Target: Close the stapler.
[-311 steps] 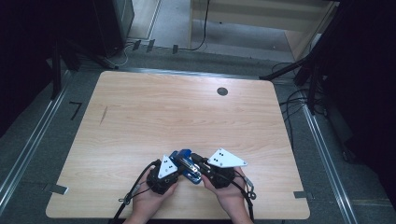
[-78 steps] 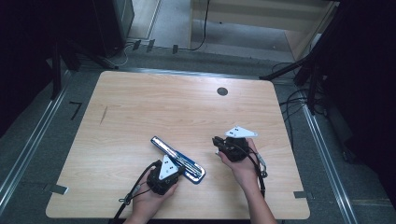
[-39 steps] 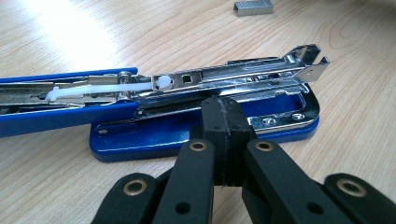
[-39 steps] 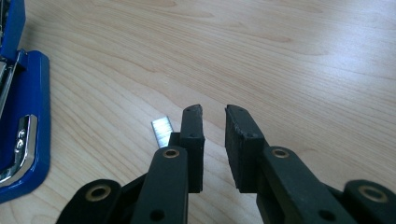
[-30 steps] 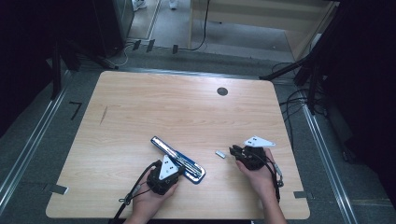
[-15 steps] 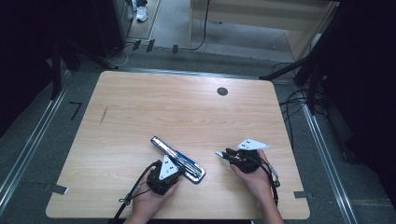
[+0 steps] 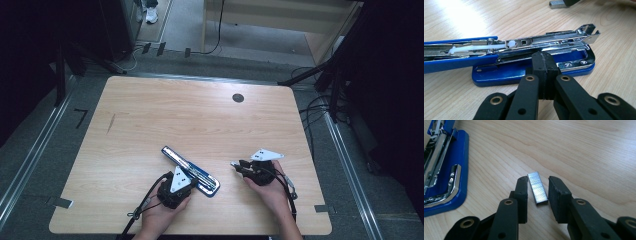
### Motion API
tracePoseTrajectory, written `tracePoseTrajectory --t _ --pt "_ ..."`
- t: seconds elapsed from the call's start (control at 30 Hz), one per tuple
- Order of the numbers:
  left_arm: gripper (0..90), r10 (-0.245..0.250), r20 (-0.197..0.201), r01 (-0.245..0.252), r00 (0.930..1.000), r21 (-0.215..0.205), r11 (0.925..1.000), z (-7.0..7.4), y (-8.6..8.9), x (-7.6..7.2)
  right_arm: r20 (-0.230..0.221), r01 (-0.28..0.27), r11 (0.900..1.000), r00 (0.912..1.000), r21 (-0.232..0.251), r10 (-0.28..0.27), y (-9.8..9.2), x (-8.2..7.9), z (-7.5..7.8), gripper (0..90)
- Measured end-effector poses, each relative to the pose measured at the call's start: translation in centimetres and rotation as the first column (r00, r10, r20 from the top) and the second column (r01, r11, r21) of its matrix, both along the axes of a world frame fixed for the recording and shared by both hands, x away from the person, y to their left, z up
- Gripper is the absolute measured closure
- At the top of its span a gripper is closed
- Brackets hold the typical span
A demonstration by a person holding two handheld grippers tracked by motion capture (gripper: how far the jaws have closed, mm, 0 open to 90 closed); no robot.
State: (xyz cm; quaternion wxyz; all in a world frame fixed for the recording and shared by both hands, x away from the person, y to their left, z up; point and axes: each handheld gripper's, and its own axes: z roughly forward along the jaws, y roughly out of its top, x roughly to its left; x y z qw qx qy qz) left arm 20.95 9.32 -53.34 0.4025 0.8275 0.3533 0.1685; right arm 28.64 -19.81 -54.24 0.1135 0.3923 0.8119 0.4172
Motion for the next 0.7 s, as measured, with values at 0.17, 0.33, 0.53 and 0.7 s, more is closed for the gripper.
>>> tracePoseTrajectory --t 0.17,0.33,0.53,0.7 --pt "90.0 0.000 0.000 0.000 1.0000 -0.001 1.0000 0.00 0.00 0.00 -0.002 -0.005 1.000 1.0000 -0.020 0.005 0.39 0.11 -0.10 72.5" --pt "90.0 0.000 0.000 0.000 1.0000 0.000 1.0000 0.00 0.00 0.00 0.001 -0.004 1.000 1.0000 -0.024 0.004 0.71 -0.08 -0.14 75.4" --pt "90.0 -0.001 -0.001 0.001 1.0000 -0.002 1.0000 0.00 0.01 0.01 0.010 0.017 1.000 0.9998 -0.002 -0.017 0.62 -0.16 -0.38 79.5" --pt "90.0 -0.002 0.000 0.002 1.0000 0.000 1.0000 0.00 0.02 0.02 0.022 0.028 1.000 0.9994 -0.013 -0.027 0.76 -0.31 -0.35 80.1"
